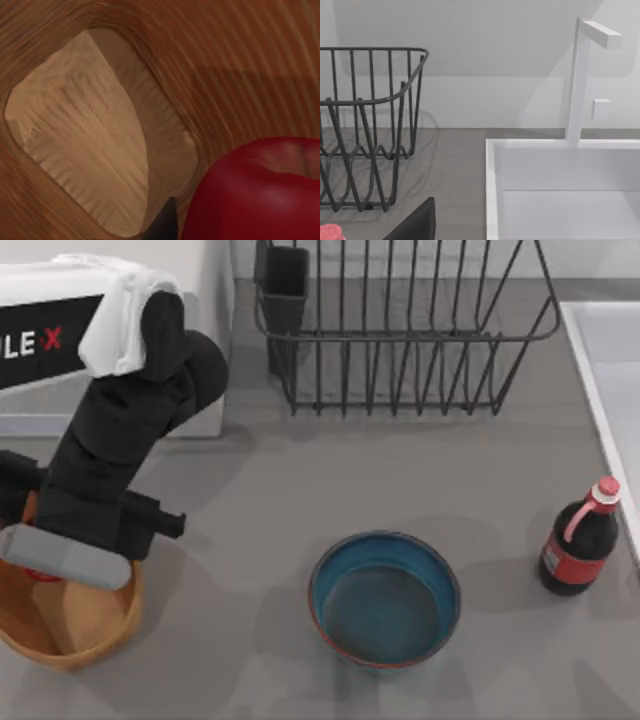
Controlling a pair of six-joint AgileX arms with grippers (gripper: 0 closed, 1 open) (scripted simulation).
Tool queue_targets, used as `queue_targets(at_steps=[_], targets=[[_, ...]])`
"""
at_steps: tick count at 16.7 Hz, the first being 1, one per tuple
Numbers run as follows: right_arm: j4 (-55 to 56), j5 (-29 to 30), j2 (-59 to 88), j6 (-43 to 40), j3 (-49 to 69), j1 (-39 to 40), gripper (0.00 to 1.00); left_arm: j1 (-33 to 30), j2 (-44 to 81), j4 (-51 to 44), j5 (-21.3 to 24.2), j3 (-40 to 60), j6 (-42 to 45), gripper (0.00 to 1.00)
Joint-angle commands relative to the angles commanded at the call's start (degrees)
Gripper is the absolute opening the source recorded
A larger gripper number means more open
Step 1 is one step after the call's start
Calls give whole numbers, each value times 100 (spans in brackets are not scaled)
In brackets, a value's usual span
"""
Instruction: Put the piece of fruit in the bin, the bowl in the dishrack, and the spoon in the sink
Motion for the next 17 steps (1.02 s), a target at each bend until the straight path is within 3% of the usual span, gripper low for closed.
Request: queue_targets(at_steps=[2, 15, 17], targets=[[0, 0, 0, 0, 0, 0, 100, 0, 0, 0, 0, 0, 0, 0], [0, 0, 0, 0, 0, 0, 100, 0, 0, 0, 0, 0, 0, 98], [0, 0, 0, 0, 0, 0, 100, 0, 0, 0, 0, 0, 0, 100]])
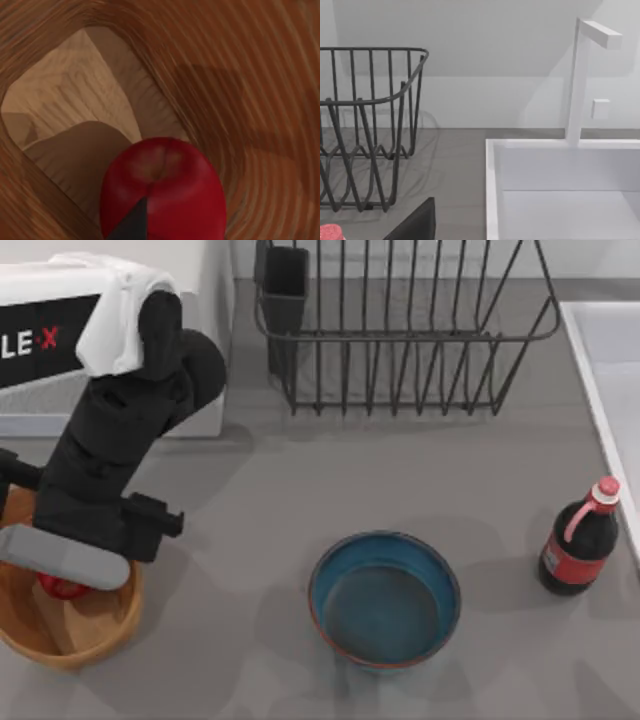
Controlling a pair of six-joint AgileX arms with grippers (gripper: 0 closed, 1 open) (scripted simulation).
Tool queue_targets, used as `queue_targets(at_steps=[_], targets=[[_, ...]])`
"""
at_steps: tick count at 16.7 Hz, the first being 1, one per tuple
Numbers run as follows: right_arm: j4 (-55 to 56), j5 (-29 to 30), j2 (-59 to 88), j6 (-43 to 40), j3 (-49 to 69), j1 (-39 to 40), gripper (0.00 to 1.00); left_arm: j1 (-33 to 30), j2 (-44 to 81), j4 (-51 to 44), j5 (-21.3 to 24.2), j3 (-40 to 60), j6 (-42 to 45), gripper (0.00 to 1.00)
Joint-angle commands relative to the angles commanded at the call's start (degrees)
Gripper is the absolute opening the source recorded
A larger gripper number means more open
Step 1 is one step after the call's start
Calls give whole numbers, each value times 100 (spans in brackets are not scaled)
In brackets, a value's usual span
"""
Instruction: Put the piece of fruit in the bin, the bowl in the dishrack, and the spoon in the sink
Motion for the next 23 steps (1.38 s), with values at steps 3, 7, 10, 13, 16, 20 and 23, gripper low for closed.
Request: queue_targets(at_steps=[3, 7, 10, 13, 16, 20, 23], targets=[[0, 0, 0, 0, 0, 0, 100, 0, 0, 0, 0, 0, 0, 100], [0, 0, 0, 0, 0, 0, 100, -10, -5, -11, -15, -1, -17, 100], [0, 0, 0, 0, 0, 0, 100, 41, -44, 141, 7, -119, -191, 100], [0, 0, 0, 0, 0, 0, 100, 238, -339, 735, 106, -594, -904, 100], [0, 0, 0, 0, 0, 0, 100, 536, -1055, 1649, 282, -1346, -2156, 100], [0, 0, 0, 0, 0, 0, 100, 1012, -2685, 3148, 632, -2642, -4662, 100], [0, 0, 0, 0, 0, 0, 100, 1384, -4282, 4337, 964, -3737, -7003, 100]])
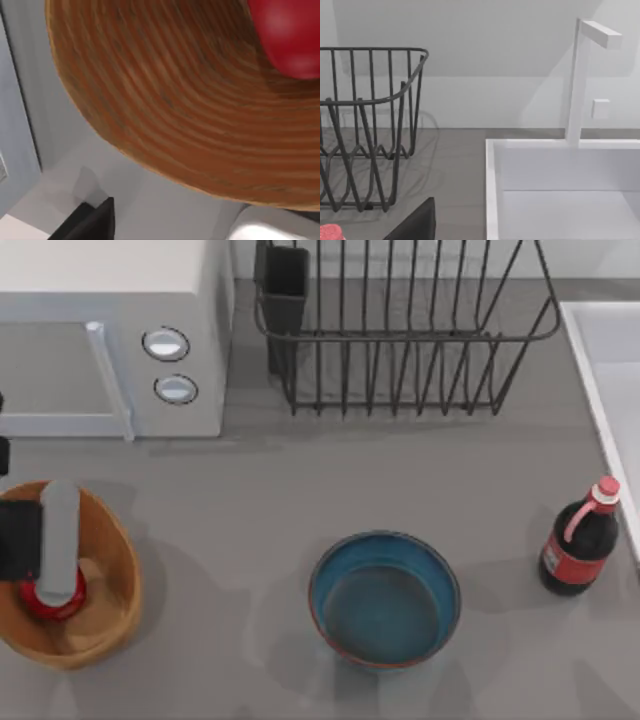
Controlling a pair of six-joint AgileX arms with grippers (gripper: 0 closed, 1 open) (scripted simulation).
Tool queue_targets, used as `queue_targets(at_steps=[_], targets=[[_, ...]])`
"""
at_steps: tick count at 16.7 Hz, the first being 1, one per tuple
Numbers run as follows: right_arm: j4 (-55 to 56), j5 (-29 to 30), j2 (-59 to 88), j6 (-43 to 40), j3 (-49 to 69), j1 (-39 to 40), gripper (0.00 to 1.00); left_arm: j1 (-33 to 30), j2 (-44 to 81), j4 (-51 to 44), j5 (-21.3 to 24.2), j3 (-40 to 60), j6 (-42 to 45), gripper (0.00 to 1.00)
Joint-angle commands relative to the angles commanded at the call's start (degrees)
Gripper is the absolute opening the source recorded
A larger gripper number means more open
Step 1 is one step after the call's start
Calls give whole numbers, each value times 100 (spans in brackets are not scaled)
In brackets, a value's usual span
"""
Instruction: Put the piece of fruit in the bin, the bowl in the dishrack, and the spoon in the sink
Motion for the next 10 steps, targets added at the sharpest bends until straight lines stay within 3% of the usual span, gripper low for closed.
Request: queue_targets(at_steps=[5, 10], targets=[[0, 0, 0, 0, 0, 0, 100, 567, -2939, 1816, 615, -1824, -3894, 100], [0, 0, 0, 0, 0, 0, 100, 967, -5420, 3144, 1192, -3307, -6614, 100]])
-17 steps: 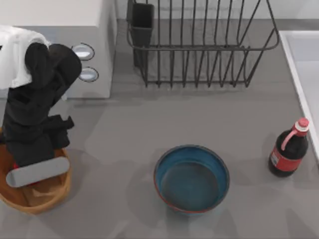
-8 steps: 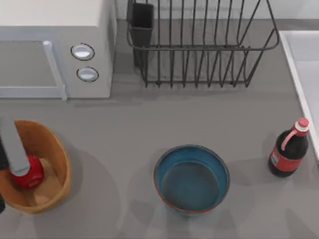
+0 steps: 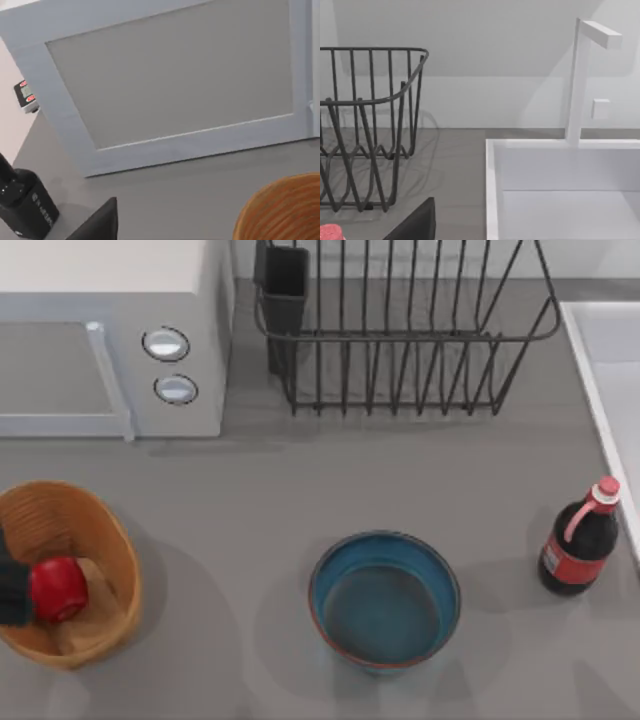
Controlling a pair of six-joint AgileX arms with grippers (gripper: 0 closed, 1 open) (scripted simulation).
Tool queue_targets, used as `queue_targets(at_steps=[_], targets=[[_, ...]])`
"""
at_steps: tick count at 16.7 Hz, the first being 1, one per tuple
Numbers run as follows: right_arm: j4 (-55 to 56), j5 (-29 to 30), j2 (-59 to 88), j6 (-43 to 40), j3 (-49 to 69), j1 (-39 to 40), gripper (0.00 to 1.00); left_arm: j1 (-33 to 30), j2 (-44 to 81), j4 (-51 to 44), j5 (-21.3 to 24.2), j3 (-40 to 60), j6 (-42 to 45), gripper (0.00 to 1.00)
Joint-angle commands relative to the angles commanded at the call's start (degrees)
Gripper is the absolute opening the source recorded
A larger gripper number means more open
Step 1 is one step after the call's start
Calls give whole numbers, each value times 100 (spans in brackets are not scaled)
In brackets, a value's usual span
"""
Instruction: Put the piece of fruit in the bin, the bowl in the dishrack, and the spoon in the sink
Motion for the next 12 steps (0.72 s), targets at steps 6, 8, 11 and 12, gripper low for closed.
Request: queue_targets(at_steps=[6, 8, 11, 12], targets=[[0, 0, 0, 0, 0, 0, 100, 179, -1296, 684, 373, -820, -1311, 100], [0, 0, 0, 0, 0, 0, 100, 180, -1303, 688, 376, -825, -1318, 100], [0, 0, 0, 0, 0, 0, 100, 180, -1303, 688, 376, -825, -1318, 100], [-1, 0, 1, 1, 1, 1, 100, 180, -1303, 688, 376, -825, -1318, 100]])
